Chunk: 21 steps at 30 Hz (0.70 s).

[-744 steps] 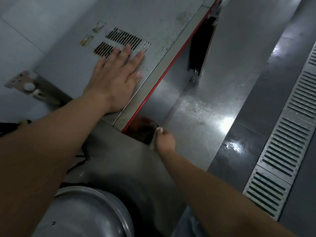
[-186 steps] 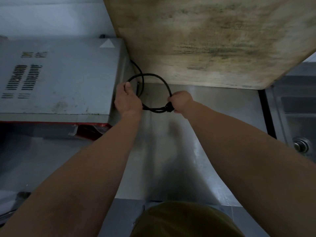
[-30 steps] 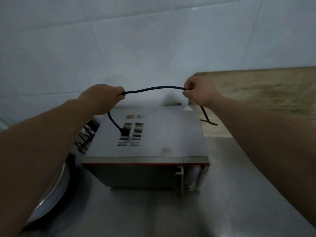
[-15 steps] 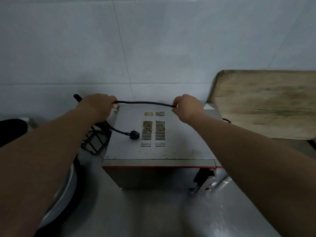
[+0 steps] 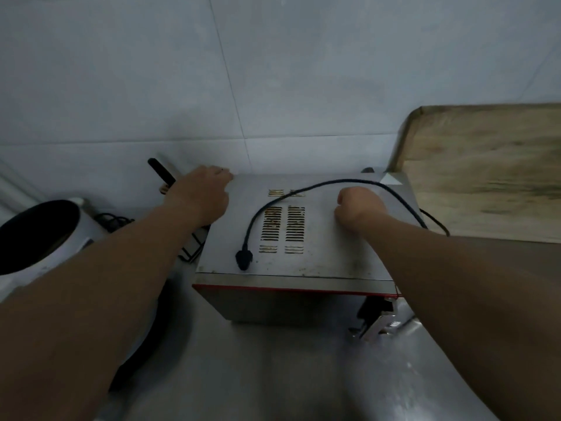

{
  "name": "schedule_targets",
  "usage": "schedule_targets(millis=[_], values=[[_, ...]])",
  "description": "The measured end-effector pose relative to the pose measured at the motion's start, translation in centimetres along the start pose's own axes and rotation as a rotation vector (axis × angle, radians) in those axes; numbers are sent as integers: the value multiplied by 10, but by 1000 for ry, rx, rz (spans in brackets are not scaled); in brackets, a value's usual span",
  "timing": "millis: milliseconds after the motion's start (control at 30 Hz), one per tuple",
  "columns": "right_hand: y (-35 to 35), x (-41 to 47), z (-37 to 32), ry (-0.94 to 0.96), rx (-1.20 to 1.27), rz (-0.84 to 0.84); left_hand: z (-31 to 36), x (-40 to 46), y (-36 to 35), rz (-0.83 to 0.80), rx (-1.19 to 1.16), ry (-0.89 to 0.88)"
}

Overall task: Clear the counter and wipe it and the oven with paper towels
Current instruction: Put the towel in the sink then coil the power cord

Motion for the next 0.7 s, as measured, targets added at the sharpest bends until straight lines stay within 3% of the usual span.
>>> schedule_targets(millis=[300, 533, 700], values=[[19, -16, -2, 43, 6, -47, 57, -19, 7, 12, 83, -132], [9, -32, -1, 44, -29, -141, 69, -26, 0, -37, 34, -194], [-1, -34, -13, 44, -71, -112, 60, -27, -1, -24, 13, -182]])
Point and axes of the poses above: each hand's wrist, its own x-axis towards the middle knuckle, its own y-axis out of the back of the hand, z = x × y, the point moved 2 cm from there along x, towards the middle knuckle, and after that the axes turned 15 degrees about y, right-handed, at the moved point
